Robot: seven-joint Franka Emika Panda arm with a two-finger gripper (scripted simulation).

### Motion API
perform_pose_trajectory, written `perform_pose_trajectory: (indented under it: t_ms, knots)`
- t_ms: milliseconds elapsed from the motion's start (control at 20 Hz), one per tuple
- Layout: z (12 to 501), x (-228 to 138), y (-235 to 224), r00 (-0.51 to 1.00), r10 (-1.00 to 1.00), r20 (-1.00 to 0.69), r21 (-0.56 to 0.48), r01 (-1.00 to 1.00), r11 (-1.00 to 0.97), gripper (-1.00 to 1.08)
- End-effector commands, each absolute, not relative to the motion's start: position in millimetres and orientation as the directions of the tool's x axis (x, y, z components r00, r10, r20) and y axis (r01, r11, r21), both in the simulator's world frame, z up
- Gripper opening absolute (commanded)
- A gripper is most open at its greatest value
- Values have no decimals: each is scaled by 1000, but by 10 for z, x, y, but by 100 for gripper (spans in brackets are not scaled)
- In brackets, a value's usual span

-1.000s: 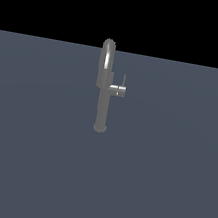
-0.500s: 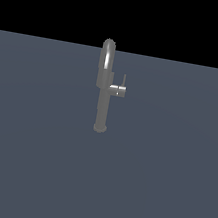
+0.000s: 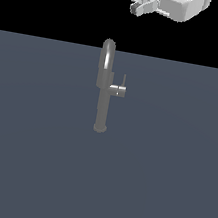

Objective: Turn on the faucet by rotating a designated handle.

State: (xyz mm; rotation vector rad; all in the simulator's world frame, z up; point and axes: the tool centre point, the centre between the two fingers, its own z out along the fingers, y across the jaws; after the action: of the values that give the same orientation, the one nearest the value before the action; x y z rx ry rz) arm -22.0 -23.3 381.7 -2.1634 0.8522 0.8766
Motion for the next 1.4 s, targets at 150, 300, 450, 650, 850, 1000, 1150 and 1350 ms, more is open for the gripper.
perform_pose_trajectory:
  t_ms: [150,300,450,650,850,1000,1150,1350]
  knots:
    - [3468,17,-304,436,-284,-854,-283,-847,-450,-100]
    - [3259,125,-335,362,-253,-897,-254,-892,-375,-100]
    - [3036,219,-357,285,-214,-934,-216,-930,-297,-100]
    - [2740,314,-368,188,-154,-970,-156,-968,-198,-100]
    - [2494,371,-360,112,-97,-989,-100,-988,-120,-100]
    - [2347,396,-346,69,-60,-996,-64,-995,-75,-100]
    - [2235,411,-330,37,-31,-999,-35,-998,-42,-100]
    - [2145,420,-312,12,-7,-1000,-12,-1000,-16,-100]
